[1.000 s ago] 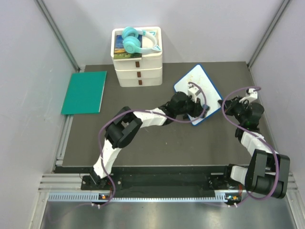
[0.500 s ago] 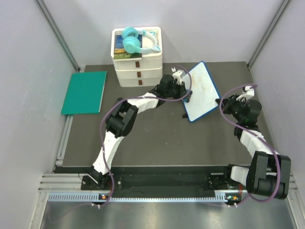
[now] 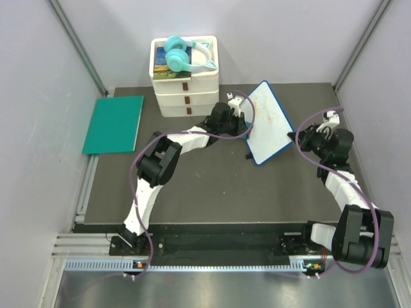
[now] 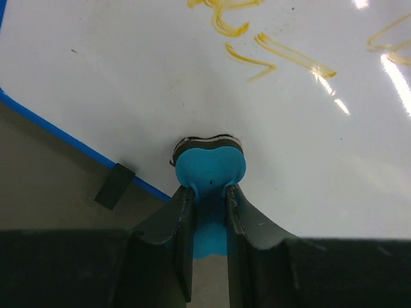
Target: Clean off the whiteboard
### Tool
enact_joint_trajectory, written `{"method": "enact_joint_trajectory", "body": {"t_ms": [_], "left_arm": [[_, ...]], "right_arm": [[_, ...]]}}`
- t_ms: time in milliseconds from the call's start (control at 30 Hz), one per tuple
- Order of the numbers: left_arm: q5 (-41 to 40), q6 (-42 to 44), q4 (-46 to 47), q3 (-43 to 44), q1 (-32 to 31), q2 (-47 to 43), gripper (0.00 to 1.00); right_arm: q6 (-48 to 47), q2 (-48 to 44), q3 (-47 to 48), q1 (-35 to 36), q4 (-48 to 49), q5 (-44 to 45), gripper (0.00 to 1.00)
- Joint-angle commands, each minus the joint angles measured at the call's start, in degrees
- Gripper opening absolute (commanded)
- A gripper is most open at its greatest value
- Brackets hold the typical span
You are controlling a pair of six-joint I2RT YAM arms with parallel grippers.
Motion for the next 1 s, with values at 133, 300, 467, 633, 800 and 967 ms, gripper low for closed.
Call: {"method": "enact_joint_trajectory", "body": {"t_ms": [133,300,467,633,800,967], "left_arm": [[-5.71,3.98,1.86,-4.97,0.21,-9.79,0.0],[-7.03,4.85,0.63,-5.77,0.21,-12.08,0.0],[-8.44,5.12,3.26,-8.49,0.3,-14.37,0.0],[-8.27,4.33,3.35,-4.2,0.3,-11.21,0.0],[-5.28,1.78,3.53,5.01,0.3,-3.83,0.0],[-4.93,0.81,5.11,11.61,0.3,1.0,0.0]], "right_arm": [[-6.97,-1.64,0.45,1.73,-12.25,-8.85,0.0],[-6.88,1.87,1.76,1.73,-14.19,-12.97,0.0],[-7.06,5.22,2.9,1.65,-14.71,-13.78,0.0],[-7.15,6.63,5.28,1.65,-15.5,-14.57,0.0],[-8.2,8.03,7.39,2.52,-17.61,-14.66,0.0],[-9.17,10.67,9.41,3.14,-19.81,-15.09,0.0]]}}
